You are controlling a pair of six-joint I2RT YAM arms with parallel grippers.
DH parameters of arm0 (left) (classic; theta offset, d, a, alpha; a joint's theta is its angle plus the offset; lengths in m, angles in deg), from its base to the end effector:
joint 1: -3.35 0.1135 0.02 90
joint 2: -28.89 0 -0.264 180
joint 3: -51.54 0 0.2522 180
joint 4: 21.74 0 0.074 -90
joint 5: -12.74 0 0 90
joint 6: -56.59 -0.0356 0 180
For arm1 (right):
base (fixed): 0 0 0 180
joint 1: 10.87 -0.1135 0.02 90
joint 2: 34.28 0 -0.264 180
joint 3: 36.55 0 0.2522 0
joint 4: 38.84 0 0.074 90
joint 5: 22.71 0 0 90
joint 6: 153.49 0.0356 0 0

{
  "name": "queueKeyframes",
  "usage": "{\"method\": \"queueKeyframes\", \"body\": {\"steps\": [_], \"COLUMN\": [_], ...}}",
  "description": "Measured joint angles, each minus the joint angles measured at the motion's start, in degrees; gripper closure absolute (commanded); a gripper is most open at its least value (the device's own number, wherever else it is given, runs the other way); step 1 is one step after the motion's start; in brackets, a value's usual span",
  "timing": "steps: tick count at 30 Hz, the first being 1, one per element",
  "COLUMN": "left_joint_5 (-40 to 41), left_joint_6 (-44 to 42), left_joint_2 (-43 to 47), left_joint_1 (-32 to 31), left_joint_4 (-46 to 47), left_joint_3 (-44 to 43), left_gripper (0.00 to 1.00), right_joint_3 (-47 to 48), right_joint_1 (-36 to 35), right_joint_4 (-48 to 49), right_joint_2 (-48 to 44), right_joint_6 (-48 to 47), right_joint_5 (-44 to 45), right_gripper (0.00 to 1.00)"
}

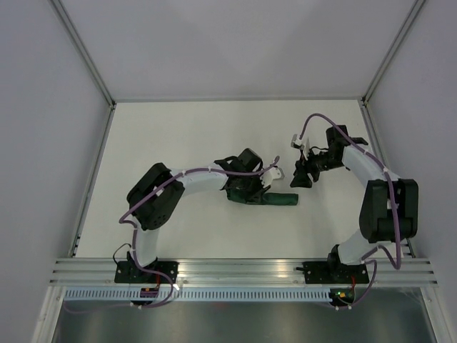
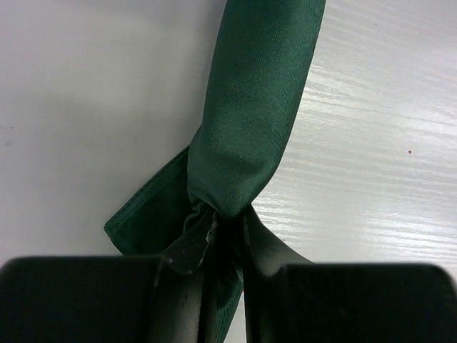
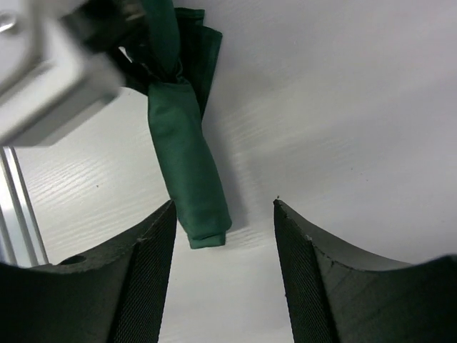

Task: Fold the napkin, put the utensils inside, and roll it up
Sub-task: Roll the napkin with the utensil

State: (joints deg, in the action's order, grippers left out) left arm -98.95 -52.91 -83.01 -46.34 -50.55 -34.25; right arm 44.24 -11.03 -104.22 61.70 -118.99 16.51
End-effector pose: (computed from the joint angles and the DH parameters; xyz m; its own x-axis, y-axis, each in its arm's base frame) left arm 0.2529 -0.3185 0.1598 -0.2167 0.7348 -0.6427 0.9742 0.2056 -0.0933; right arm 0.3066 0.0284 0.2148 -0.4527 -0.5224 -0.7226 -0.8859 0.3557 0.2979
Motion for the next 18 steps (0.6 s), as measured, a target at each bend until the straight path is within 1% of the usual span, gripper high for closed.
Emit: {"method": "queueKeyframes", "body": {"steps": [4, 8, 10, 14, 18], "left_joint_5": [-5.75, -9.90, -11.63, -14.47, -16.50], "left_joint_6": [0.55, 0.61, 0.61, 0.61, 0.61], "left_joint_2": [-3.58, -7.08, -8.83, -11.72, -13.68], "left_joint_1": [2.03, 3.54, 4.11, 4.96, 5.66], "left_joint_4": [-6.03, -11.45, -14.12, -18.43, -21.46], "left_joint_3": [-5.49, -10.78, -13.44, -17.70, -20.52], "left_gripper": [0.91, 0.91, 0.91, 0.90, 0.89], "right_joint_3": [-11.91, -20.37, -23.50, -30.32, -34.45], "right_joint_1": [-0.63, -2.78, -5.27, -13.27, -20.15], "right_joint_4": [10.05, 18.14, 21.99, 29.16, 34.21], "right_joint_2": [-12.68, -22.21, -24.92, -29.09, -29.83], "right_joint_6": [2.16, 2.99, 3.19, 3.52, 3.69], "right_joint_5": [1.38, 4.50, 6.64, 11.91, 17.31], "right_gripper": [0.32, 0.30, 0.30, 0.28, 0.27]}}
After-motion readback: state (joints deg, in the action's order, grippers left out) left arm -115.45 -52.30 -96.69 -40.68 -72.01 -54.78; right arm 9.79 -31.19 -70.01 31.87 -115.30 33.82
